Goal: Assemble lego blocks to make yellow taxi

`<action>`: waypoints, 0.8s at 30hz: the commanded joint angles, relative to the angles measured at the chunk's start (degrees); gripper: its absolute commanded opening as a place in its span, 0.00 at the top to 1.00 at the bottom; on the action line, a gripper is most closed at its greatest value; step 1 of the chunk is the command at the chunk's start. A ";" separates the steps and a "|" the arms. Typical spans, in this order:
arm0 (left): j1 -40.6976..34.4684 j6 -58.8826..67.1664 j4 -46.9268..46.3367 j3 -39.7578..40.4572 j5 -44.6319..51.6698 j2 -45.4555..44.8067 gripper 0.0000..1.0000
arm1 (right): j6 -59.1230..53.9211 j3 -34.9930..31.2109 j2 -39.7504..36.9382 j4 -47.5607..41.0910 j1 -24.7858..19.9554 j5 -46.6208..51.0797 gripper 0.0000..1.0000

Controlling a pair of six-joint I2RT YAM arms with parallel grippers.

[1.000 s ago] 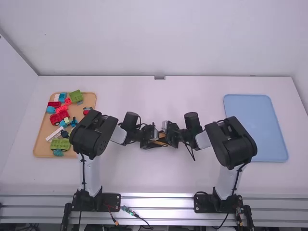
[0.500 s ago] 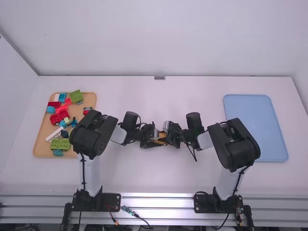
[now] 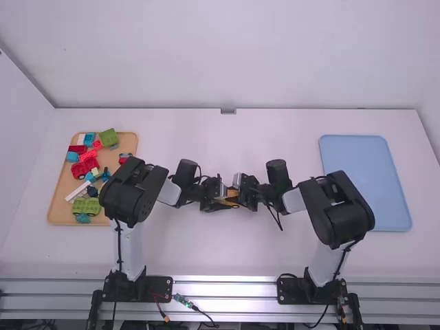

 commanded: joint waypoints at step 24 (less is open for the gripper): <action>0.20 3.20 -0.43 -0.46 -1.20 -0.85 0.77 | -0.37 4.02 6.54 -0.07 2.16 -1.60 1.00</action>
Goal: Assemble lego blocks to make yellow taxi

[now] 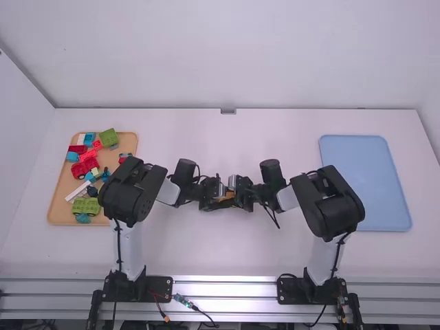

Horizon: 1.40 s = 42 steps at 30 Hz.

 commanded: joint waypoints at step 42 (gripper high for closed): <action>-0.26 3.54 -0.89 -1.01 -1.09 -0.85 0.82 | 0.09 0.68 1.95 -2.34 -1.60 0.90 1.00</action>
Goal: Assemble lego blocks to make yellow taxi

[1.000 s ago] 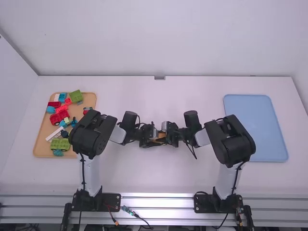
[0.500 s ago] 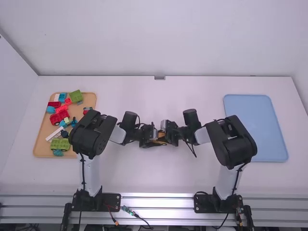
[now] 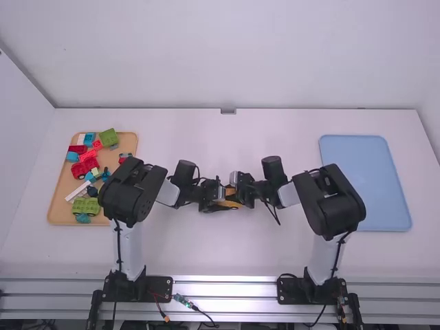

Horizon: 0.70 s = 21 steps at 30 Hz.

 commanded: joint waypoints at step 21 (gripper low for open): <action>0.11 0.55 -0.74 0.59 -2.97 -0.74 0.83 | 3.96 -3.80 1.71 2.16 -0.85 -0.50 1.00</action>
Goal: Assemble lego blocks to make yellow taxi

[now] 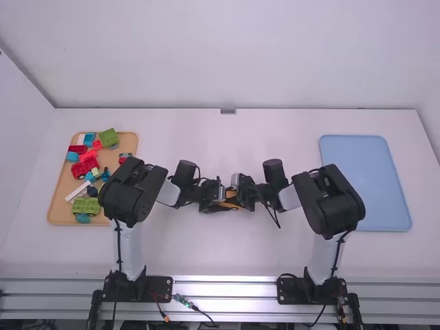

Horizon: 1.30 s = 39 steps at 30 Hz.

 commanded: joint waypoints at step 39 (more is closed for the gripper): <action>-0.31 -0.52 -0.63 1.27 -5.84 -0.74 0.87 | -3.08 1.09 0.88 -4.72 -0.39 -4.57 1.00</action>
